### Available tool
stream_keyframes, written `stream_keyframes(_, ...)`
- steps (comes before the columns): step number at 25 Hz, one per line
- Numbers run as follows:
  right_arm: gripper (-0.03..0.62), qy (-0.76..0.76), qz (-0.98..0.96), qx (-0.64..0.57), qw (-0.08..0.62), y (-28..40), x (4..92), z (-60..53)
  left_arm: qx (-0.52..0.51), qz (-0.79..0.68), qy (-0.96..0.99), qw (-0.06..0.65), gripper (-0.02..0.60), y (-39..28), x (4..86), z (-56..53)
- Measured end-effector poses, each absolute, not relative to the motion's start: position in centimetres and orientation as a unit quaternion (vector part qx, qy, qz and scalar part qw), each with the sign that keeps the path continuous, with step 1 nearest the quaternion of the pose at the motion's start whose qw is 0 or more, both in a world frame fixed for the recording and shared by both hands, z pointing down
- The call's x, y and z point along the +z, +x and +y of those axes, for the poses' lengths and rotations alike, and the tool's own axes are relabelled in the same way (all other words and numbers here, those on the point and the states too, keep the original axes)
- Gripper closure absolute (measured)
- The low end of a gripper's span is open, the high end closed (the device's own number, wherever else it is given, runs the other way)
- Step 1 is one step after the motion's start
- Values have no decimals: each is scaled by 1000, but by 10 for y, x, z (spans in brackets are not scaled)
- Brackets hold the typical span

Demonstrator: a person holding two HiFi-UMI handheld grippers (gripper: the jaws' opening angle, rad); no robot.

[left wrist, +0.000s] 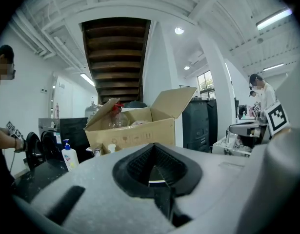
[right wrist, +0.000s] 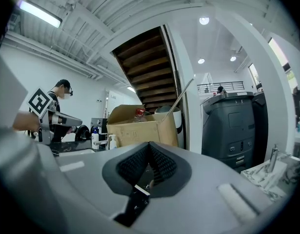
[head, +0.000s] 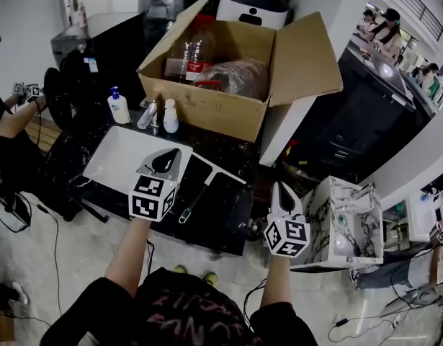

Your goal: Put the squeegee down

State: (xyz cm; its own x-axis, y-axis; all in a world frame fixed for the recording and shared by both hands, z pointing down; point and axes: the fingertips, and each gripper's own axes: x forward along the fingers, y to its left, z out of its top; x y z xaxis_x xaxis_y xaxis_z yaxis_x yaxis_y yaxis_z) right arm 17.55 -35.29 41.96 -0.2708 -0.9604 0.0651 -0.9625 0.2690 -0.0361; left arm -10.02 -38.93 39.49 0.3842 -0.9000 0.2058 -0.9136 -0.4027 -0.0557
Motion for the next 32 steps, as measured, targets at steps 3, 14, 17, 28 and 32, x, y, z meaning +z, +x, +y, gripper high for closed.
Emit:
stream_keyframes(3,584,602,-798,27,13,173,413,-355,89,-547,832,22,581,-102,378,-389)
stream_keyframes(14,585,597,-802,15,27,169,406,-358,76,-544,835,22,580,-105,373,-393)
stream_keyframes(17,585,598,-801,13,25,171,403,-360,76,-543,836,21,580,-104,372,-393)
stream_keyframes(28,585,597,-802,12,21,169,397,-364,58,-544,837,21,580,-109,359,-395)
stream_keyframes(32,585,598,-801,10,19,168,396,-367,54,-543,837,24,580,-110,360,-397)
